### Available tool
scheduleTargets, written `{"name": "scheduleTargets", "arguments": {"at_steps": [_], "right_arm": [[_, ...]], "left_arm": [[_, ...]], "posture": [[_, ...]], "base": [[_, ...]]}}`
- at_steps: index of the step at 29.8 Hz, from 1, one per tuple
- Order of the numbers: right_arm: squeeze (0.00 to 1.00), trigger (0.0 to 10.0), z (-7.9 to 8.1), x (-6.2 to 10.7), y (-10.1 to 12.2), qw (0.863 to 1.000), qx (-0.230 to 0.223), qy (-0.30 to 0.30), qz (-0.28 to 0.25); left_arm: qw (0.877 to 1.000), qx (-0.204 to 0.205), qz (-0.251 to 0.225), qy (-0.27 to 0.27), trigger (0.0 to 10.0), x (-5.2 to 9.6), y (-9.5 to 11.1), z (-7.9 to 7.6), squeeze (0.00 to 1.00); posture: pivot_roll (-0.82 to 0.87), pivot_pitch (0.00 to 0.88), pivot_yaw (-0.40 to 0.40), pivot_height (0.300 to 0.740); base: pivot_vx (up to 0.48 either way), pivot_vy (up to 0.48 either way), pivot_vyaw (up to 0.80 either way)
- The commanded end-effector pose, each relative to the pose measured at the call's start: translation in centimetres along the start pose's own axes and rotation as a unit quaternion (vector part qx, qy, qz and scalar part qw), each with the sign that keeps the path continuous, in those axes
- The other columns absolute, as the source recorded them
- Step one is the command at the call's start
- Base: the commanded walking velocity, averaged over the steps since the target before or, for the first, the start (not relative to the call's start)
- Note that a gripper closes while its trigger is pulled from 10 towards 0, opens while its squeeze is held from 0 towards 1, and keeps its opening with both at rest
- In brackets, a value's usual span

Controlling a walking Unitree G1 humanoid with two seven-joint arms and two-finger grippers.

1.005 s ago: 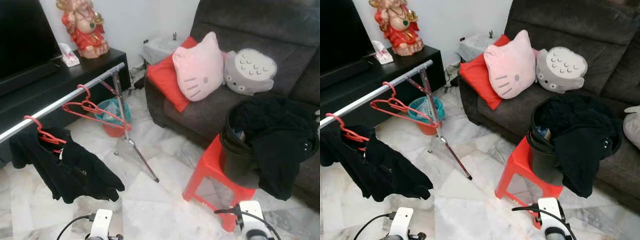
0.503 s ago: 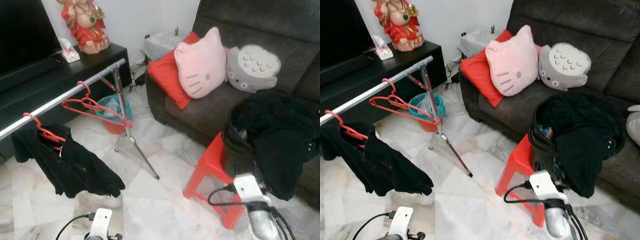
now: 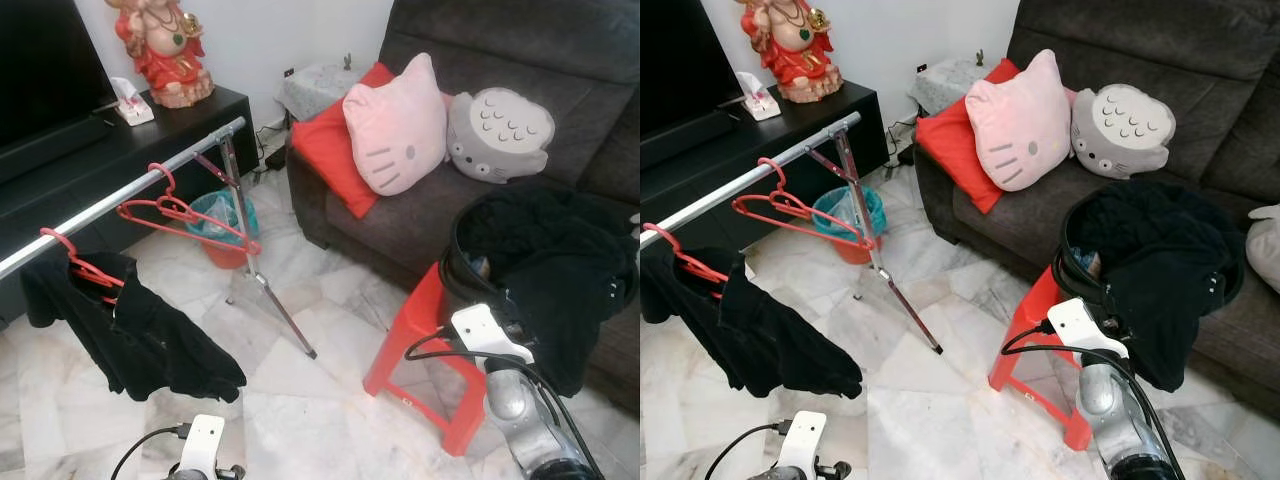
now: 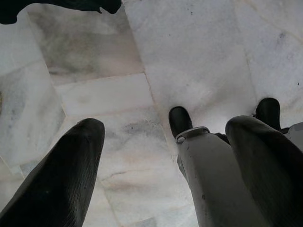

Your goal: Hang hanger

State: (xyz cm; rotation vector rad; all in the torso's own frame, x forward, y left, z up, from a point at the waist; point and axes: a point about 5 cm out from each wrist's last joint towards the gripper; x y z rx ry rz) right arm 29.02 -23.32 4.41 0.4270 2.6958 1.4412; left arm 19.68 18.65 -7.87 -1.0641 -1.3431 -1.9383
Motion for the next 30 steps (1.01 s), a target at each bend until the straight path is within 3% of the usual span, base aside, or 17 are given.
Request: {"name": "scheduleTargets", "arguments": {"at_steps": [1, 11, 25, 26, 28, 30], "right_arm": [[0.0, 10.0, 0.1, -0.2, -0.1, 1.0, 0.006, 0.001, 0.015], [0.0, 10.0, -1.1, -0.5, -0.9, 0.998, 0.02, -0.035, 0.055], [0.0, 10.0, -1.9, -0.7, 0.3, 0.997, 0.01, -0.072, 0.032], [0.0, 7.2, -1.9, -0.7, 0.3, 0.997, 0.008, -0.075, 0.03], [0.0, 0.0, -1.9, -0.7, 0.5, 0.997, 0.006, -0.078, 0.024], [0.0, 0.0, -1.9, -0.6, 0.5, 0.997, 0.008, -0.08, 0.023]], "left_arm": [[1.0, -0.003, 0.003, 0.003, 10.0, 0.0, -0.1, 0.2, 0.0], [1.0, 0.0, 0.003, -0.001, 10.0, 0.0, -0.1, 0.1, 0.0], [1.0, -0.001, 0.003, -0.001, 10.0, 0.0, -0.1, 0.0, 0.0], [1.0, -0.001, 0.003, -0.001, 10.0, 0.0, -0.1, 0.0, 0.0], [1.0, -0.001, 0.003, -0.001, 10.0, 0.0, -0.1, 0.0, 0.0], [1.0, -0.001, 0.004, -0.002, 10.0, 0.0, -0.1, 0.0, 0.0]], "posture": [[-0.02, 0.0, 0.044, 0.74], [-0.02, 0.0, 0.041, 0.74], [-0.02, 0.0, 0.039, 0.74], [-0.02, 0.0, 0.039, 0.74], [-0.02, 0.0, 0.039, 0.74], [-0.02, 0.0, 0.039, 0.74]], "base": [[0.0, 0.0, 0.0], [0.0, 0.0, 0.0], [0.0, 0.0, 0.0], [0.0, 0.0, 0.0], [0.0, 0.0, 0.0], [0.0, 0.0, 0.0]]}}
Point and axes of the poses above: a point about 5 cm out from each wrist's last joint towards the gripper, its own x axis pointing back from the gripper into the wrist, its own y axis along the axis of the wrist's last joint, z = x × y, and after that the axes turned 14 degrees about -x, right-handed
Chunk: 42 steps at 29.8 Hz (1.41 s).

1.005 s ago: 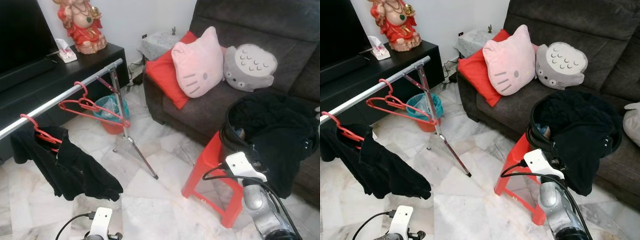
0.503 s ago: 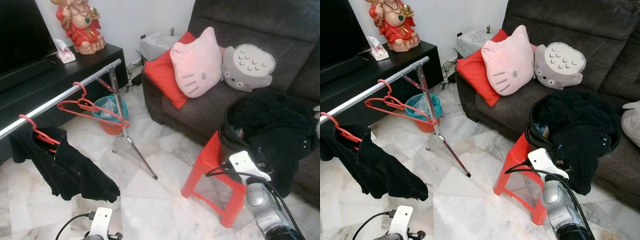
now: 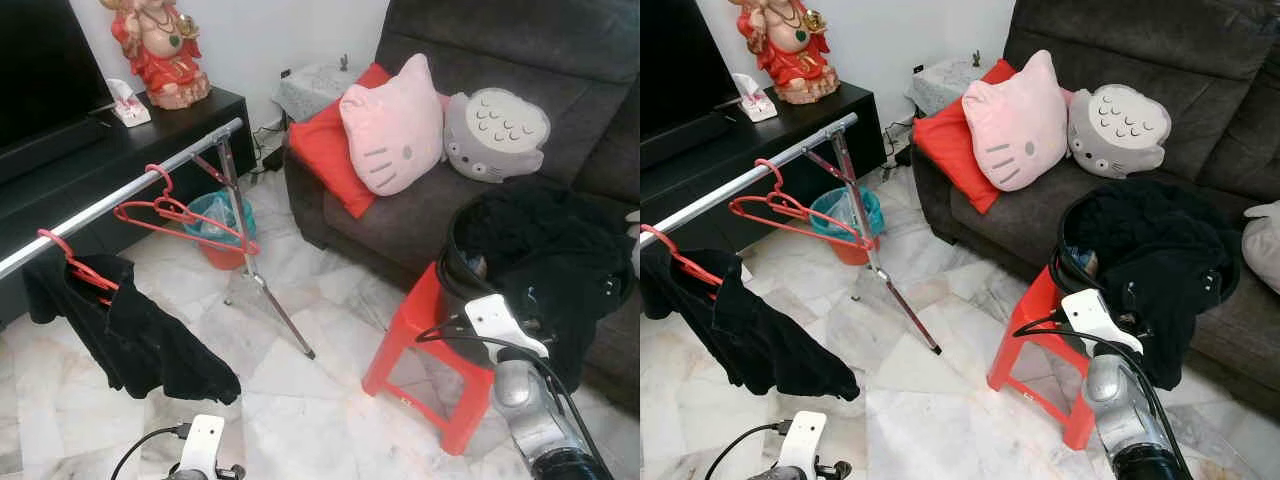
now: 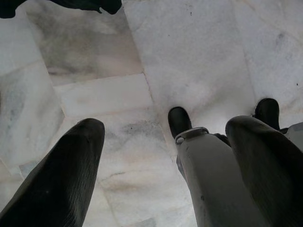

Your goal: Hang hanger

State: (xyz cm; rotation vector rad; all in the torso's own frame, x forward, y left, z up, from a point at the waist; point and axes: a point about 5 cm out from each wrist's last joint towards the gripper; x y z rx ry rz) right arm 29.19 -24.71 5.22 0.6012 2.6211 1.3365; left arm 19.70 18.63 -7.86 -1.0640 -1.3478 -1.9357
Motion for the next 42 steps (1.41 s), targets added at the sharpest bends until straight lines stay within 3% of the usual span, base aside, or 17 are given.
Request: {"name": "scheduleTargets", "arguments": {"at_steps": [1, 6, 7, 9, 10, 11, 12, 23, 24, 25, 30, 37, 41, 42], "right_arm": [[0.0, 0.0, -0.4, -0.2, 0.5, 1.0, -0.006, -0.012, -0.009], [0.0, 0.0, -0.4, -0.1, 0.0, 1.0, -0.002, -0.012, 0.008], [0.0, 2.2, -0.3, 0.0, -0.2, 1.0, 0.0, -0.011, 0.012], [0.0, 2.2, -0.3, 0.0, -0.3, 1.0, 0.0, -0.011, 0.015], [0.0, 4.7, -0.3, 0.1, -0.4, 1.0, -0.002, -0.011, 0.021], [0.0, 4.7, -0.3, 0.1, -0.5, 1.0, -0.003, -0.011, 0.025], [0.0, 10.0, -0.2, 0.1, -0.7, 0.999, -0.004, -0.01, 0.031], [0.0, 10.0, -0.2, 0.2, -1.3, 0.998, -0.022, -0.012, 0.055], [0.0, 0.0, -0.6, 0.2, -1.0, 0.998, -0.027, -0.029, 0.039], [0.0, 0.0, -1.5, 0.3, -0.5, 0.997, -0.033, -0.068, 0.015], [0.0, 0.0, -3.0, 0.7, -0.6, 0.988, -0.063, -0.139, 0.008], [0.0, 0.0, -3.5, 1.7, -2.2, 0.976, -0.119, -0.175, 0.046], [0.0, 0.0, -3.4, 1.8, -2.6, 0.975, -0.126, -0.173, 0.057], [0.0, 0.0, -3.9, 2.3, -3.3, 0.966, -0.143, -0.202, 0.068]], "left_arm": [[1.0, -0.002, 0.004, -0.001, 10.0, 0.0, -0.2, 0.0, 0.0], [1.0, -0.003, 0.005, -0.003, 10.0, 0.0, -0.2, 0.0, 0.0], [1.0, -0.003, 0.005, -0.003, 10.0, 0.0, -0.2, 0.0, 0.0], [1.0, -0.003, 0.005, -0.003, 10.0, 0.0, -0.2, 0.0, 0.0], [1.0, -0.003, 0.005, -0.003, 10.0, 0.0, -0.2, 0.0, 0.0], [1.0, -0.003, 0.005, -0.003, 10.0, 0.0, -0.2, 0.0, 0.0], [1.0, -0.003, 0.005, -0.004, 10.0, 0.0, -0.2, 0.0, 0.0], [1.0, -0.005, 0.005, -0.006, 10.0, 0.0, -0.2, 0.0, 0.0], [1.0, -0.006, 0.005, -0.005, 10.0, 0.0, -0.2, 0.1, 0.0], [1.0, -0.007, 0.005, -0.005, 10.0, 0.0, -0.2, 0.1, 0.0], [1.0, -0.008, 0.005, -0.003, 10.0, 0.0, -0.2, 0.1, 0.0], [1.0, -0.01, 0.005, -0.003, 10.0, 0.0, -0.3, 0.1, 0.0], [1.0, -0.01, 0.006, -0.004, 10.0, 0.0, -0.3, 0.1, 0.0], [1.0, -0.01, 0.005, -0.002, 10.0, 0.0, -0.3, 0.1, 0.0]], "posture": [[-0.02, 0.0, 0.038, 0.74], [-0.02, 0.0, 0.038, 0.74], [-0.01, 0.0, 0.037, 0.74], [-0.01, 0.0, 0.038, 0.74], [-0.01, 0.0, 0.038, 0.74], [-0.01, 0.0, 0.039, 0.74], [-0.02, 0.0, 0.039, 0.74], [-0.01, 0.0, 0.041, 0.74], [-0.01, 0.0, 0.041, 0.74], [-0.01, 0.0, 0.041, 0.74], [-0.02, 0.0, 0.041, 0.74], [-0.02, 0.0, 0.042, 0.74], [-0.02, 0.0, 0.042, 0.74], [-0.01, 0.0, 0.04, 0.74]], "base": [[0.0, 0.0, 0.0], [0.0, 0.0, 0.0], [0.0, 0.0, 0.0], [0.0, 0.0, 0.0], [0.0, 0.0, 0.0], [0.0, 0.0, 0.0], [0.0, 0.0, 0.0], [0.0, 0.0, 0.0], [0.0, 0.0, 0.0], [0.0, 0.0, 0.0], [0.0, 0.0, 0.0], [0.0, 0.0, 0.0], [0.0, 0.0, 0.0], [0.0, 0.0, 0.0]]}}
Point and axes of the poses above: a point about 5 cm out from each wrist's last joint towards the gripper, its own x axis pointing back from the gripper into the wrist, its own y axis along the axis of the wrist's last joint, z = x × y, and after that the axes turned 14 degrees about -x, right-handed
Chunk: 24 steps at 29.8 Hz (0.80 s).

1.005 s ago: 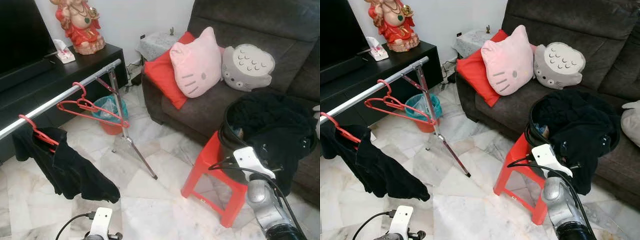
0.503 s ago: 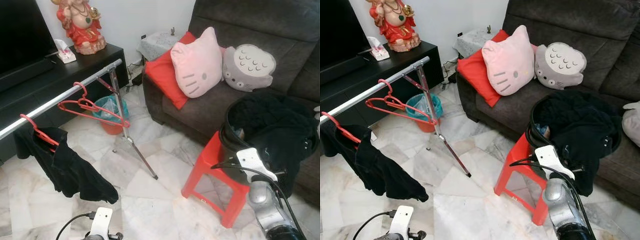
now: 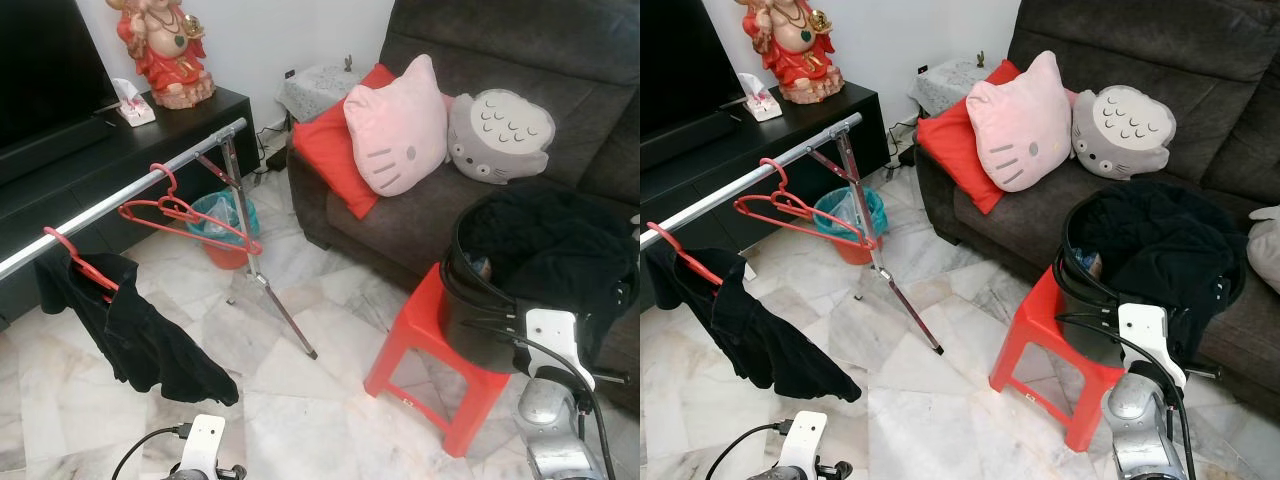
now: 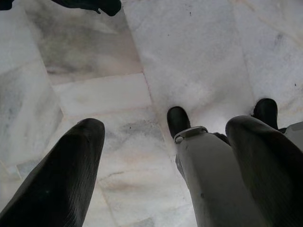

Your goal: Hang hanger

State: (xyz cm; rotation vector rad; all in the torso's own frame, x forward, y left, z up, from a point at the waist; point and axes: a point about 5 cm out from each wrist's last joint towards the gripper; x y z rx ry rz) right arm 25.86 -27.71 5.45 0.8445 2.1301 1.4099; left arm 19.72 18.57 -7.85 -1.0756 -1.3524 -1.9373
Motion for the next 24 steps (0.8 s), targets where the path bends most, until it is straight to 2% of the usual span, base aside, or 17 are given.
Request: {"name": "scheduleTargets", "arguments": {"at_steps": [1, 7, 12, 15, 16, 18, 20, 21, 22, 23, 24], "right_arm": [[0.0, 0.0, -1.3, 0.3, -1.1, 0.998, -0.025, -0.046, 0.026], [0.0, 0.0, -3.6, 0.7, -2.5, 0.987, -0.081, -0.123, 0.064], [0.0, 0.0, -5.2, -0.5, -0.8, 0.982, -0.115, -0.148, 0.02], [0.0, 0.0, -5.8, -1.2, -0.1, 0.978, -0.136, -0.156, 0.012], [0.0, 0.0, -6.2, -1.8, 0.5, 0.973, -0.16, -0.164, 0.007], [0.0, 0.0, -6.6, -2.2, 1.0, 0.969, -0.179, -0.171, 0.0], [0.0, 0.0, -7.2, -2.4, 1.1, 0.956, -0.216, -0.198, 0.009], [0.0, 0.0, -7.2, -2.4, 1.1, 0.956, -0.216, -0.198, 0.009], [0.0, 0.0, -7.6, -2.2, 0.5, 0.943, -0.246, -0.222, 0.03], [0.0, 0.0, -7.7, -2.1, 0.2, 0.939, -0.253, -0.23, 0.038], [0.0, 0.0, -7.9, -1.8, -0.6, 0.926, -0.274, -0.252, 0.062]], "left_arm": [[1.0, -0.009, 0.007, 0.003, 10.0, 0.0, -0.3, 0.2, 0.0], [1.0, -0.011, 0.007, 0.004, 10.0, 0.1, -0.4, 0.2, 0.0], [1.0, -0.013, 0.007, 0.006, 10.0, 0.1, -0.4, 0.3, 0.0], [1.0, -0.014, 0.008, 0.006, 10.0, 0.1, -0.4, 0.3, 0.0], [1.0, -0.015, 0.008, 0.006, 10.0, 0.1, -0.4, 0.3, 0.0], [1.0, -0.015, 0.007, 0.007, 10.0, 0.1, -0.4, 0.3, 0.0], [1.0, -0.015, 0.007, 0.007, 10.0, 0.1, -0.3, 0.4, 0.0], [1.0, -0.015, 0.007, 0.007, 10.0, 0.1, -0.3, 0.4, 0.0], [1.0, -0.016, 0.007, 0.008, 10.0, 0.1, -0.3, 0.4, 0.0], [1.0, -0.016, 0.007, 0.008, 10.0, 0.1, -0.3, 0.4, 0.0], [1.0, -0.017, 0.007, 0.007, 10.0, 0.1, -0.3, 0.3, 0.0]], "posture": [[-0.02, 0.0, 0.041, 0.74], [-0.02, 0.0, 0.044, 0.74], [-0.02, 0.0, 0.047, 0.74], [-0.02, 0.0, 0.049, 0.74], [-0.02, 0.0, 0.048, 0.74], [-0.02, 0.0, 0.047, 0.74], [-0.02, 0.0, 0.048, 0.74], [-0.02, 0.0, 0.048, 0.74], [-0.02, 0.0, 0.049, 0.74], [-0.02, 0.0, 0.05, 0.74], [-0.02, 0.0, 0.05, 0.74]], "base": [[0.0, 0.0, 0.0], [0.0, 0.0, 0.0], [0.0, 0.0, 0.0], [0.0, 0.0, 0.0], [0.0, 0.0, 0.0], [0.0, 0.0, 0.0], [0.0, 0.0, 0.0], [0.0, 0.0, 0.0], [0.0, 0.0, 0.0], [0.0, 0.0, 0.0], [0.0, 0.0, 0.0]]}}
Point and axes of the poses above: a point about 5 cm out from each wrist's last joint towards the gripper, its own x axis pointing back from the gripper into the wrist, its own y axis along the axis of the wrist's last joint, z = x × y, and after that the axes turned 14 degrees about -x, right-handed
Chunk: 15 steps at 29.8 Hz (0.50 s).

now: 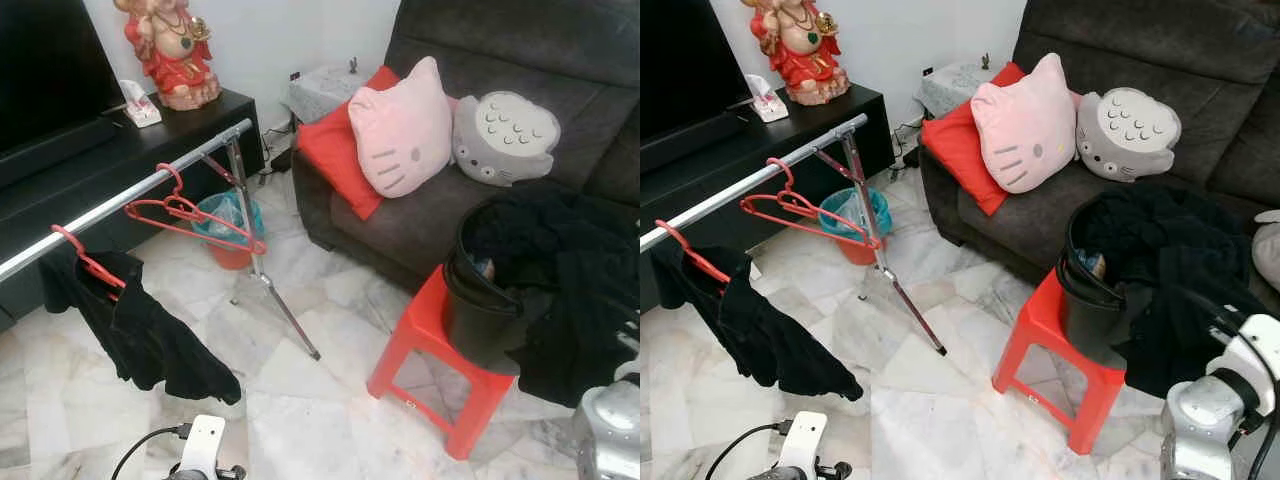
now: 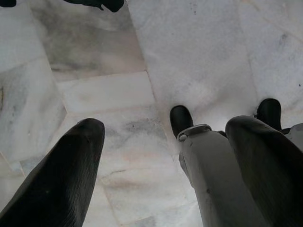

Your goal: Hang hanger

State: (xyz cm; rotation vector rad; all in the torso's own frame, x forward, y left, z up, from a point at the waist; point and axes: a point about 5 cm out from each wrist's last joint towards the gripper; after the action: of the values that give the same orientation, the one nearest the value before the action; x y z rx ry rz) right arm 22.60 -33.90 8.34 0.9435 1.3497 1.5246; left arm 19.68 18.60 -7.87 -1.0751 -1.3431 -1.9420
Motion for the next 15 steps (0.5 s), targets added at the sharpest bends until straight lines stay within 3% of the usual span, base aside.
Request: {"name": "scheduleTargets", "arguments": {"at_steps": [1, 11, 15], "right_arm": [[0.0, 0.0, -1.5, 0.0, -0.7, 0.997, -0.037, -0.055, 0.032], [0.0, 0.0, -4.2, 0.8, -3.5, 0.975, -0.109, -0.149, 0.122], [0.0, 0.0, -4.5, 0.8, -3.7, 0.974, -0.11, -0.155, 0.126]], "left_arm": [[1.0, -0.014, 0.006, 0.005, 10.0, 0.1, -0.3, 0.3, 0.0], [1.0, -0.015, 0.006, 0.006, 10.0, 0.1, -0.3, 0.4, 0.0], [1.0, -0.016, 0.006, 0.006, 10.0, 0.1, -0.3, 0.4, 0.0]], "posture": [[-0.02, 0.0, 0.049, 0.74], [-0.02, 0.0, 0.051, 0.74], [-0.02, 0.0, 0.053, 0.74]], "base": [[0.0, 0.0, 0.0], [0.0, 0.0, 0.0], [0.0, 0.0, 0.0]]}}
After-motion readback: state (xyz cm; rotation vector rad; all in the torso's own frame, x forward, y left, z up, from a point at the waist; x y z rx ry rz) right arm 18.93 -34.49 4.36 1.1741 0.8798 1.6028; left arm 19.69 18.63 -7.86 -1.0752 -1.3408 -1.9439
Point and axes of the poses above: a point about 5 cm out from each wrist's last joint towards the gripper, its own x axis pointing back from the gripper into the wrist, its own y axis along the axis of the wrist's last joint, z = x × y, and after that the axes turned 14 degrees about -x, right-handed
